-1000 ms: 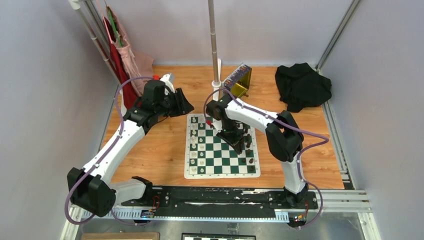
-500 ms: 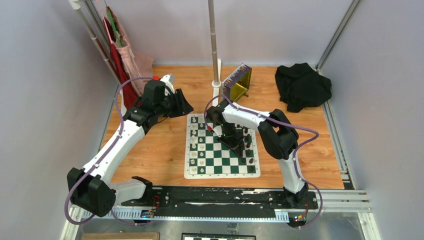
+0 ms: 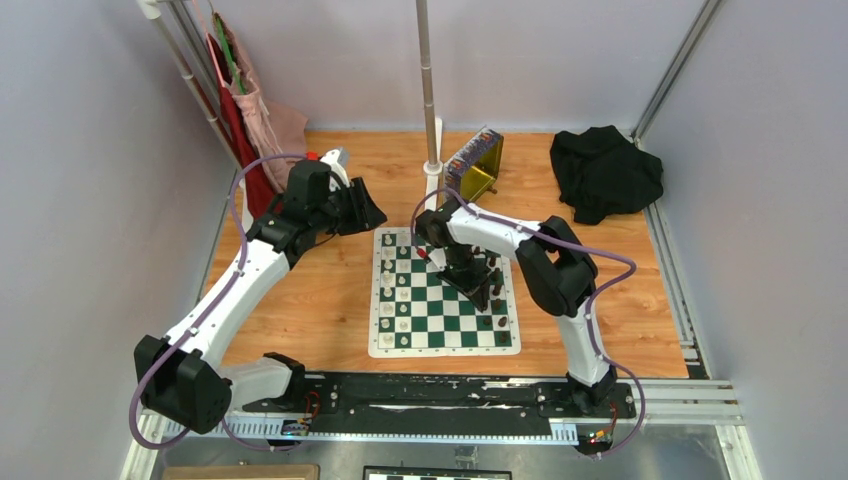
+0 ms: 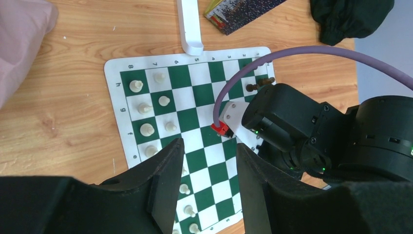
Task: Set up the chess pieces on the board
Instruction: Place the chess piece on the chessboard.
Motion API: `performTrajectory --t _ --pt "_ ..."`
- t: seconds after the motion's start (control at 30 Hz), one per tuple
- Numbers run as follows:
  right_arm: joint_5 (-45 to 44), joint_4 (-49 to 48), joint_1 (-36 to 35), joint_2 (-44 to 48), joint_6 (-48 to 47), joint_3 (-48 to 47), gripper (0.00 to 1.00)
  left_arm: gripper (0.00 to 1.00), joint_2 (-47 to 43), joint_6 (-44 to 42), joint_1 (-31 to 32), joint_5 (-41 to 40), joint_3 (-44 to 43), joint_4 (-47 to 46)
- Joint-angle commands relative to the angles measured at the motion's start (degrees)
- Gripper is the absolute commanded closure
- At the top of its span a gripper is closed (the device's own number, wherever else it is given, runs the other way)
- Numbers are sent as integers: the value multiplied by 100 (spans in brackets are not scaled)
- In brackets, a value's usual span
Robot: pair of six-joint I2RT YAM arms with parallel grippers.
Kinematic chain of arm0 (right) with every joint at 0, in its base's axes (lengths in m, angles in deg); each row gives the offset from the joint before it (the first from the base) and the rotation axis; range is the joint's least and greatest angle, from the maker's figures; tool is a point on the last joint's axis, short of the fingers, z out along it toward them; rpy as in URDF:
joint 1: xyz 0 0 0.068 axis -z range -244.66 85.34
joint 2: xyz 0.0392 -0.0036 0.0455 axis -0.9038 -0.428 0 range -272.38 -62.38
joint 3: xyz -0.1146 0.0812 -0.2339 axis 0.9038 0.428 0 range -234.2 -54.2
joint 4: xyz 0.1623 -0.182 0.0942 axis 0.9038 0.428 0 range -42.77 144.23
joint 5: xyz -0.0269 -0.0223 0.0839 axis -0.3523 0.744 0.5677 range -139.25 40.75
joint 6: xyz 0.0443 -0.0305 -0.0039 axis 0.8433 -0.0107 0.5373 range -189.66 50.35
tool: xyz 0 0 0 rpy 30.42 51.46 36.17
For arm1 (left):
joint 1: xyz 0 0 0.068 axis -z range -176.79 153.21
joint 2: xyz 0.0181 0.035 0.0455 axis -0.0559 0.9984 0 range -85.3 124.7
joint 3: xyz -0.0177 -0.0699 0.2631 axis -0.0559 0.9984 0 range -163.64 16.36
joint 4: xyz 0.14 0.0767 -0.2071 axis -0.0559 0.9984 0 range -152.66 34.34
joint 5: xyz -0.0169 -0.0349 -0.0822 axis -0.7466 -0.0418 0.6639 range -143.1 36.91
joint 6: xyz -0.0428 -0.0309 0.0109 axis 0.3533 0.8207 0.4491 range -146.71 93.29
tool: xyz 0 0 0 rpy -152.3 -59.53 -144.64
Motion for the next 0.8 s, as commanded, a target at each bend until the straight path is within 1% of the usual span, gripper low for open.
performTrajectory --t 0.0,0.4,0.6,0.77 --pt "-225 118 138 -123 -67 50 100 51 3 -20 -36 38 -114 -107" --pt "-219 80 220 -198 -92 72 100 51 89 -4 -36 74 -96 -178" --pt "-216 73 224 -225 -107 46 97 51 104 -4 -36 78 -73 -186" --pt "-205 70 223 -247 -115 33 93 51 102 6 -36 73 -60 -202"
